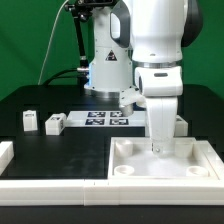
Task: Assemble one leg
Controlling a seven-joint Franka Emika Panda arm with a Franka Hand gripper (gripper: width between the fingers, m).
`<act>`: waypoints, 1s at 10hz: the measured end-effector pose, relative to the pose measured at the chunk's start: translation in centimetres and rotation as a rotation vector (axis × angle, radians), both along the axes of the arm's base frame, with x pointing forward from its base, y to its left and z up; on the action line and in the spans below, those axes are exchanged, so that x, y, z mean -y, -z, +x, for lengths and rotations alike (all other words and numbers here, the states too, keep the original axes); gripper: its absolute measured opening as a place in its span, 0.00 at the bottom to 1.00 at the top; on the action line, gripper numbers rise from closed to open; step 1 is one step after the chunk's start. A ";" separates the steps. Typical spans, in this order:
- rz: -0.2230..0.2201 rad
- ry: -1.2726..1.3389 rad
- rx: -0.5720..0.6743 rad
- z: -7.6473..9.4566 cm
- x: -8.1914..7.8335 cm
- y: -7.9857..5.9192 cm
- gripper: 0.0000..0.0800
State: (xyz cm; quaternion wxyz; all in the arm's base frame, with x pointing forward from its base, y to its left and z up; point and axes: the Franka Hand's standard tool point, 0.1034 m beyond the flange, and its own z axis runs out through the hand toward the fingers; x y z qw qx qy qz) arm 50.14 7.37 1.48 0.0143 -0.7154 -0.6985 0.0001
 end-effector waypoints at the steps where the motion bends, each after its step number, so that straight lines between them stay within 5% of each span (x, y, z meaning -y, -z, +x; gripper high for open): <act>1: 0.000 0.000 0.000 0.0 0.0 0.0 0.81; 5: -0.004 0.032 0.006 -0.4 -0.3 -0.8 0.81; 8: -0.015 0.064 0.013 -2.8 -1.2 -3.0 0.81; 10: -0.015 0.086 0.008 -3.5 -1.4 -3.1 0.81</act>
Offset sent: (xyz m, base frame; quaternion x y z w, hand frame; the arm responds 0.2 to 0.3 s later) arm 0.0000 0.0000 0.0000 0.0000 0.0000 0.0000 1.0000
